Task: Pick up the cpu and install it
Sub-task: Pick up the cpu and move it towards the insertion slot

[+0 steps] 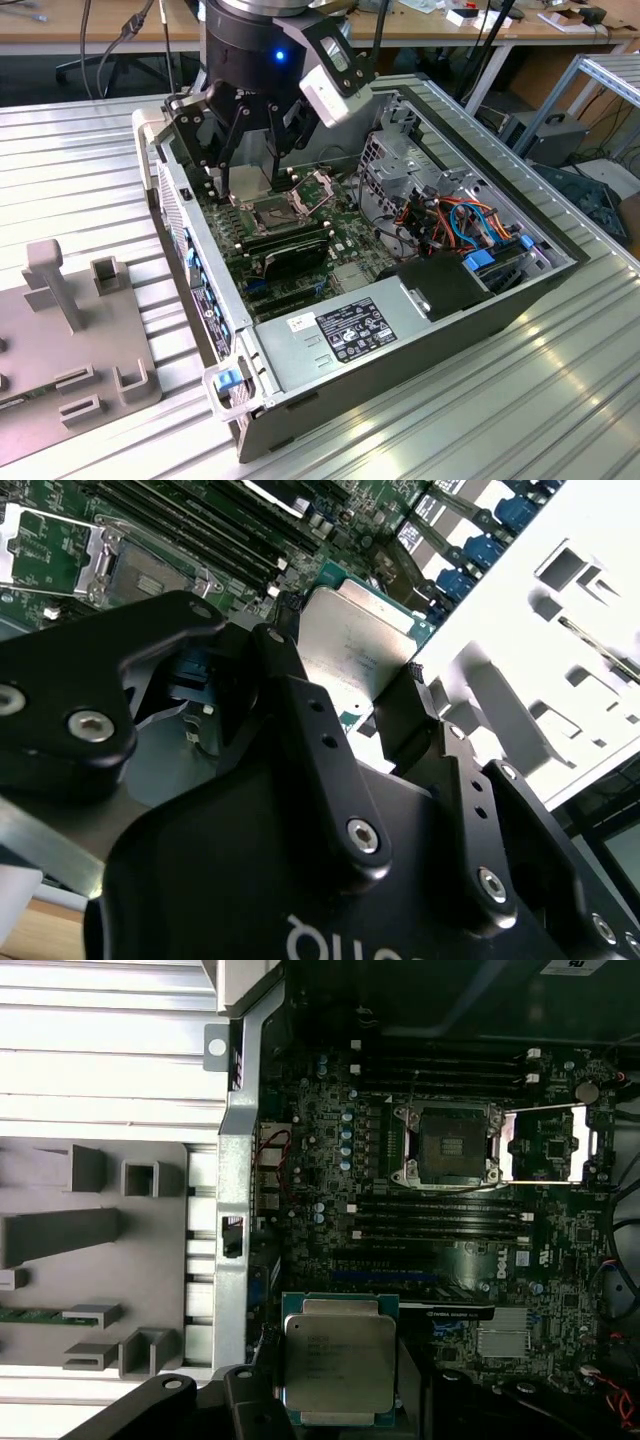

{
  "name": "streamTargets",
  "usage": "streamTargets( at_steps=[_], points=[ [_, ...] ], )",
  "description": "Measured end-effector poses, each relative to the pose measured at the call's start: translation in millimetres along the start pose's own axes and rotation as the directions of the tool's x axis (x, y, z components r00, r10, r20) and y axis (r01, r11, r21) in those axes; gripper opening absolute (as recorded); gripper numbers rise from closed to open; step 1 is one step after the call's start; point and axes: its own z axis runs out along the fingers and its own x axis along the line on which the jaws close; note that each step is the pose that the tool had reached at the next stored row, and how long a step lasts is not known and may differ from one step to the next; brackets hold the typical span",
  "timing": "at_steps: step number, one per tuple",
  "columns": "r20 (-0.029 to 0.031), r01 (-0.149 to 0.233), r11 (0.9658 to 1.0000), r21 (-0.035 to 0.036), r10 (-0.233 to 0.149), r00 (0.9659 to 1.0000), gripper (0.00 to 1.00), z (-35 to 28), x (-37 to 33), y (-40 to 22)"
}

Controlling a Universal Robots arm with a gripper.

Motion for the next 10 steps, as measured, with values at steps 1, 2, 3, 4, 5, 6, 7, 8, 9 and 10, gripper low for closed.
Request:
streamTargets(
  at_steps=[1, 2, 3, 4, 5, 6, 7, 8, 9, 10],
  points=[
    [0.0, 0.0, 1.0, 0.0, 0.0, 1.0, 0.55, 0.0, -1.0, 0.0],
    [0.0, 0.0, 1.0, 0.0, 0.0, 1.0, 0.55, 0.1, -2.0, -0.1],
    [0.0001, 0.0, 1.0, 0.0, 0.0, 1.0, 0.55, 0.1, -3.0, -0.1],
    [0.0, 0.0, 1.0, 0.0, 0.0, 1.0, 0.55, 0.1, -4.1, -0.1],
    [0.0, 0.0, 1.0, 0.0001, 0.0, 1.0, 0.55, 0.1, -4.9, -0.2],
    [0.0, 0.0, 1.0, 0.0, 0.0, 1.0, 0.55, 0.2, -6.1, -0.2],
    [0.0, 0.0, 1.0, 0.0, 0.0, 1.0, 0.55, 0.2, -6.9, -0.2],
    [0.0, 0.0, 1.0, 0.0, 0.0, 1.0, 0.55, 0.2, -7.9, -0.2],
    [0.0, 0.0, 1.0, 0.0, 0.0, 1.0, 0.55, 0.3, -8.8, -0.3],
    [0.0001, 0.0, 1.0, 0.0, 0.0, 1.0, 0.55, 0.3, -10.3, -0.3]
  ],
)
